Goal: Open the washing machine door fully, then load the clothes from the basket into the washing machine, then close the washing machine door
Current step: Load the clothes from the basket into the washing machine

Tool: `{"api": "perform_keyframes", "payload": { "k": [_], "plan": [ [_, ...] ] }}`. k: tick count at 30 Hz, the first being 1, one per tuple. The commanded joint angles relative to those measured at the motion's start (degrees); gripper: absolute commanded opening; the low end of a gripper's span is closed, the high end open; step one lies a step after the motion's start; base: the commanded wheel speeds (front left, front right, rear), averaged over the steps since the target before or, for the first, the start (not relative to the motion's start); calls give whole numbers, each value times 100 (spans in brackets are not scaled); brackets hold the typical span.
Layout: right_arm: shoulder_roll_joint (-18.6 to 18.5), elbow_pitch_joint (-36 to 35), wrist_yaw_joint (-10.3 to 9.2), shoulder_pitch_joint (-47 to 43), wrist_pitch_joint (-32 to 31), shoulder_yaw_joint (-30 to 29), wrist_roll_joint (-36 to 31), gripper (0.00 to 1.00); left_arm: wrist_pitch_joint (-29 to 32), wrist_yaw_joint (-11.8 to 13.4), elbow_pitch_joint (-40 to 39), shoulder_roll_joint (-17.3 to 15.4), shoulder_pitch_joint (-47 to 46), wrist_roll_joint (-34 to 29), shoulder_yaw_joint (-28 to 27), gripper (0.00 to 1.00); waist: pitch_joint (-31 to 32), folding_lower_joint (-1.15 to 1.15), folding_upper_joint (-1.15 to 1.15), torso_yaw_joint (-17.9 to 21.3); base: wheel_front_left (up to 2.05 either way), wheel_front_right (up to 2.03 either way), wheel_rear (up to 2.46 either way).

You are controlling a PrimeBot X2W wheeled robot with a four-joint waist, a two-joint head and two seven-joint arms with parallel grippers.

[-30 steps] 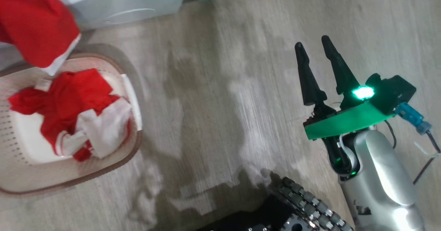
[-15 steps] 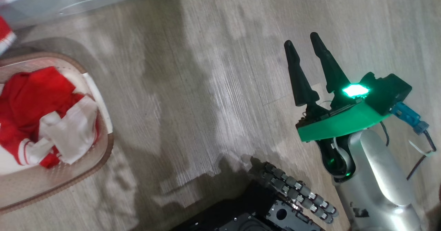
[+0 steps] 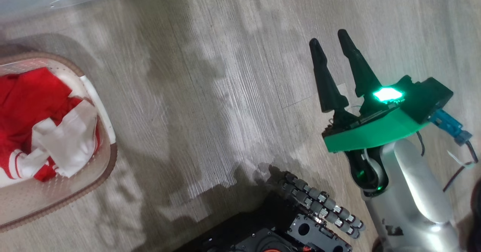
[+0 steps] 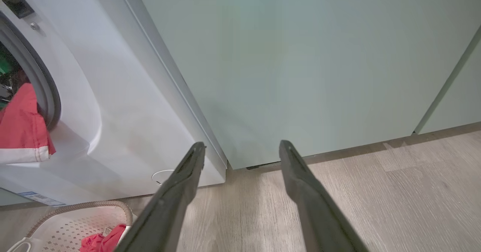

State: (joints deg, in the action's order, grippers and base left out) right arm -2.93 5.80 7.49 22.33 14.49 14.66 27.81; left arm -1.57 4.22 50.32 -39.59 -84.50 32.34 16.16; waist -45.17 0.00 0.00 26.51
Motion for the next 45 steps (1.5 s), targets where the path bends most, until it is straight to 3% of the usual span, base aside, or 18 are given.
{"api": "perform_keyframes", "payload": {
  "k": [1, 10, 11, 12, 28, 34, 36, 45],
  "plan": [
    [5, -171, 0, -30, 51, 79, 46, 100, 9, -4, -119, -240, 11, 28, -109, 0, 7, 0, 0, -29, 0, 0, 0],
    [5, -126, 0, -8, 51, -7, -26, 100, -46, -16, -26, -119, 453, 160, -89, 0, 111, 0, 0, -216, 0, 0, 0],
    [5, -116, 0, -1, 51, -9, -43, 100, -69, -16, -28, -99, 492, 174, -89, 36, 140, 0, 0, -236, 0, 0, 0],
    [5, -104, 0, 5, 51, -13, -59, 100, -66, -18, -23, -82, 538, 174, -70, 100, 173, 0, 0, -255, 0, 0, 0],
    [5, 106, 0, -96, 51, -230, -372, 100, -1046, 186, -686, 452, 1771, 213, 56, 100, 922, 0, 0, -748, 0, 0, 0],
    [5, 191, 0, -152, 51, -363, -593, 100, -1308, 386, -1837, 699, 2731, 294, -150, 100, 1204, 0, 0, -1085, 0, 0, 0],
    [5, 225, 0, -170, 51, -452, -707, 100, -1336, 556, -2604, 822, 3290, 230, -328, 100, 1300, 0, 0, -1261, 0, 0, 0],
    [5, 356, 0, -178, 51, -695, -963, 100, -1342, 902, -4462, 1351, 4990, -359, -936, 100, 1553, 0, 0, -1633, 0, 0, 0]
  ]
}}
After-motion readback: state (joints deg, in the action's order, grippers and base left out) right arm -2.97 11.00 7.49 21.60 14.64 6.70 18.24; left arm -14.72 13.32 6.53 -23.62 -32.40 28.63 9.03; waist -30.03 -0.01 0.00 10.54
